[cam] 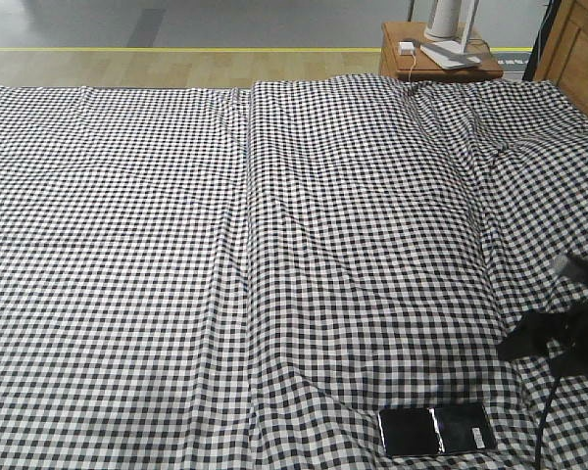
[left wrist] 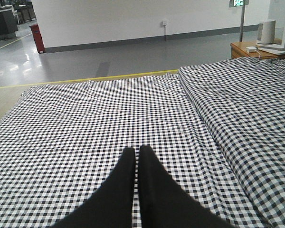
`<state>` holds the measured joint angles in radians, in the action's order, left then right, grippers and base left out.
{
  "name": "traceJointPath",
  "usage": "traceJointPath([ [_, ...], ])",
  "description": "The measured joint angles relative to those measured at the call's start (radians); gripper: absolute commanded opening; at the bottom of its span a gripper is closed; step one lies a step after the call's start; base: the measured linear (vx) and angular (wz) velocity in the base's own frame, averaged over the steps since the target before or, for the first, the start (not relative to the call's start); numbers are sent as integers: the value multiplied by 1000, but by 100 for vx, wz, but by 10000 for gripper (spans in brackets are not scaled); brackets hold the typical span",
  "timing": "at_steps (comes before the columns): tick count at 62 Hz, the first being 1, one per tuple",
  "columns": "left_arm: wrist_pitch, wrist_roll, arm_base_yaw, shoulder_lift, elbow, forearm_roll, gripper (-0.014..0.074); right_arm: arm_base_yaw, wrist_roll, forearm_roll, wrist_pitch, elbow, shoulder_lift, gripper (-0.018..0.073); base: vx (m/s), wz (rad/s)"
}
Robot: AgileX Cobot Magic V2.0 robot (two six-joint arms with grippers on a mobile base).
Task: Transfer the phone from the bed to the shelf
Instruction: 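Move the right gripper down toward the black phone on the bed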
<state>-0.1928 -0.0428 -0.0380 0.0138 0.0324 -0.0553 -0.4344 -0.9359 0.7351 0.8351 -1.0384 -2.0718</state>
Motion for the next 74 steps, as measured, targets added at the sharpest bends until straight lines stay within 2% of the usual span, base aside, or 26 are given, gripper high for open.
traceJointPath([
  [8,0,0,0,0,0,0,1,0,-69,15,-32,-9,-105,650,0,0],
  [18,0,0,0,0,0,0,1,0,-89,21,-34,-88,-236,643,0,0],
  [39,0,0,0,0,0,0,1,0,-92,26,99,-289,-459,631,0,0],
  [74,0,0,0,0,0,0,1,0,-102,53,124,-405,-596,613,0,0],
])
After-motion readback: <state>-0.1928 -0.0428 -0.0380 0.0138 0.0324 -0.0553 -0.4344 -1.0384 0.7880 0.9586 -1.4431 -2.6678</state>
